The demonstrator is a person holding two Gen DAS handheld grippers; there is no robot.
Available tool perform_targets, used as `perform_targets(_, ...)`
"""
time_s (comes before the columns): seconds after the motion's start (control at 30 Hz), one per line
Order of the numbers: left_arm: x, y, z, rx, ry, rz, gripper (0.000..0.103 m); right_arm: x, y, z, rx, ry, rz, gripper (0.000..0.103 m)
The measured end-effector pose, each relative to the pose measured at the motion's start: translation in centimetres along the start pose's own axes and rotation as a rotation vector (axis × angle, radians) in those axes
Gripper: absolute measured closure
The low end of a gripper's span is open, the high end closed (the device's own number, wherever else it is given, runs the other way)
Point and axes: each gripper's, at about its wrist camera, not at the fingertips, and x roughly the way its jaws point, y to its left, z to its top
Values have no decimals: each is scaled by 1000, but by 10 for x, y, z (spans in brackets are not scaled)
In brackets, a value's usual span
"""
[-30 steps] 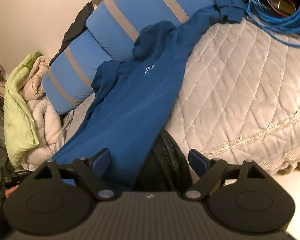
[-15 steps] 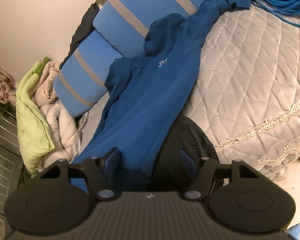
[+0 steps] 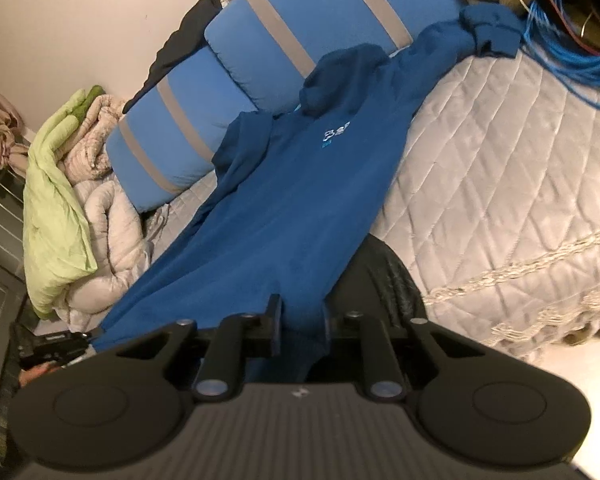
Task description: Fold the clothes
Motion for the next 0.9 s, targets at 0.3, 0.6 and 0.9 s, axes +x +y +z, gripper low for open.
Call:
perform_targets(0.3,9,-4,-24,59,64,100,88,-19,-3,-14,-22,81,-143,70)
perform_targets(0.6,-36,-66,5,230,-20,268,50,-44,9,42,-112,-98,-311,1)
perform_targets(0.9,-95,-159,22,505,-103,399,33,-25,43,94,-273,-135,-329,0)
